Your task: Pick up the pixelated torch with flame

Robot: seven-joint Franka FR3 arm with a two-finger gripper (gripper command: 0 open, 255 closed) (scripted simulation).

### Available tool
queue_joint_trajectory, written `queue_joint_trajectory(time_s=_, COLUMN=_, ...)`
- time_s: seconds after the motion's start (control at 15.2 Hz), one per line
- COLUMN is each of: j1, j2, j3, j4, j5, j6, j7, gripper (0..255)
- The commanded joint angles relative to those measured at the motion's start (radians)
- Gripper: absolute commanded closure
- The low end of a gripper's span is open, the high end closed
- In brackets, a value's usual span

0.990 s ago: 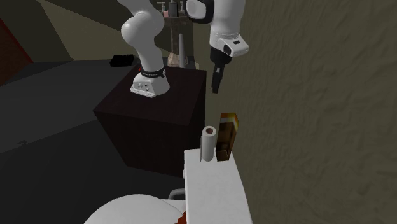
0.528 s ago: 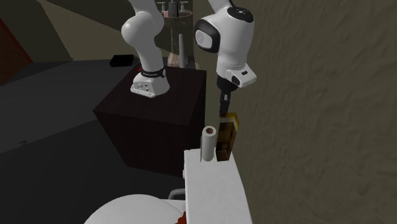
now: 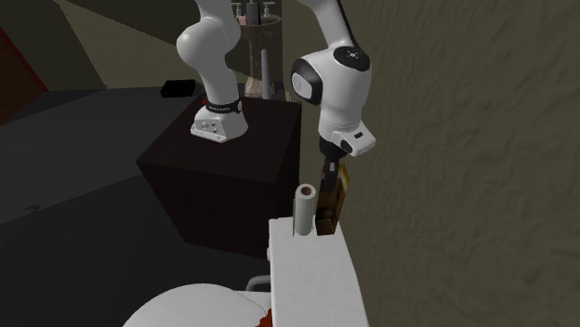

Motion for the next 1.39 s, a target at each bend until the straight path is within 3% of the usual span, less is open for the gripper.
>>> queue_joint_trajectory(time_s=0.0, j1=-0.007, j2=0.026, j3=0.010, j4=0.000, j5=0.025, j6=0.023, j7=-0.018, gripper=0)
queue_joint_trajectory(time_s=0.13, j1=-0.009, j2=0.034, j3=0.014, j4=0.000, j5=0.032, j6=0.030, j7=-0.023, gripper=0)
queue_joint_trajectory(time_s=0.2, j1=-0.009, j2=0.033, j3=0.013, j4=0.000, j5=0.031, j6=0.029, j7=-0.023, gripper=255)
queue_joint_trajectory(time_s=0.79, j1=-0.009, j2=0.034, j3=0.014, j4=0.000, j5=0.032, j6=0.030, j7=-0.023, gripper=255)
queue_joint_trajectory(time_s=1.32, j1=0.015, j2=-0.074, j3=-0.024, j4=0.004, j5=-0.066, j6=-0.067, j7=0.047, gripper=255)
